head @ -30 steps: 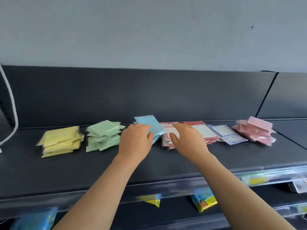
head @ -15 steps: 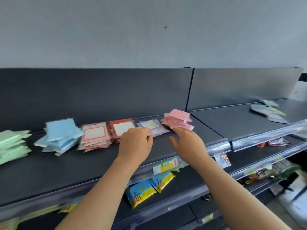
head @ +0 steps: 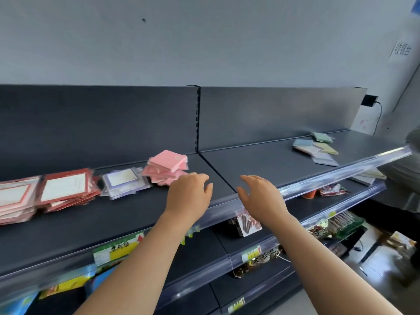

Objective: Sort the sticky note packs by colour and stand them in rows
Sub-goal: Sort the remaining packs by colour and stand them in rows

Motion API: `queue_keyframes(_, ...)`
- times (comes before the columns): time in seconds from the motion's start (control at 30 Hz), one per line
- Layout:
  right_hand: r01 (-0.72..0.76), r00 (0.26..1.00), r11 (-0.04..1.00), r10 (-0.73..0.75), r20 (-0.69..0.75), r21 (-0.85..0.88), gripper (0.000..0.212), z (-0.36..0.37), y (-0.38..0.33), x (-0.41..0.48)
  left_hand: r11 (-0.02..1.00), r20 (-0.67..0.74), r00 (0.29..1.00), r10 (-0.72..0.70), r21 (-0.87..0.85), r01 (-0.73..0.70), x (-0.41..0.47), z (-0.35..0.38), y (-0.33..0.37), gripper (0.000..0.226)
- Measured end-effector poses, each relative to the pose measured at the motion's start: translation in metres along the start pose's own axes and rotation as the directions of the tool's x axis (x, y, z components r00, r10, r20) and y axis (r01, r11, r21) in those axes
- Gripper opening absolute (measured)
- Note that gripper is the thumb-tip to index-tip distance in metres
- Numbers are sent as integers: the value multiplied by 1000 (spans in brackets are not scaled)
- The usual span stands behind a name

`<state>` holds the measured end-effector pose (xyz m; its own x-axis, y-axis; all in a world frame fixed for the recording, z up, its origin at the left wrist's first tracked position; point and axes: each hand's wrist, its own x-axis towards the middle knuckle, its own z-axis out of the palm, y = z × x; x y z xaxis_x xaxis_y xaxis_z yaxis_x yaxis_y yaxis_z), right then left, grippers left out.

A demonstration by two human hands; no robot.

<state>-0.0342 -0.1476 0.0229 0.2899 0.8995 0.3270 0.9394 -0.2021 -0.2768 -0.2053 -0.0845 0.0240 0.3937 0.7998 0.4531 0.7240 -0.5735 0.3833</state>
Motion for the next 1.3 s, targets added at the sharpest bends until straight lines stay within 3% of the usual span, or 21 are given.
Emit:
queue_keyframes(0.63,-44,998,998,45,37,-45,40,27,180,172,998,119,992,-32,54,25,177,156,75,34)
queue_keyframes(0.83,-59,997,998,59,47,7,43,30,255,222,988,144,983,-116,119,99,211,200,93,33)
queue_keyframes(0.97,-70,996,994,74,54,-84,48,33,320,258,971,135,971,-200,157,178,228,227,112,30)
queue_keyframes(1.13,-147,968,967,185,172,-209,57,35,395,296,953,80,958,-274,155,260,258,260,149,30)
queue_keyframes(1.23,-142,948,979,176,265,-144,58,39,421,305,949,68,953,-294,137,283,273,279,173,31)
queue_keyframes(1.3,-98,963,991,118,243,-93,55,44,427,304,946,69,950,-306,132,295,280,292,186,31)
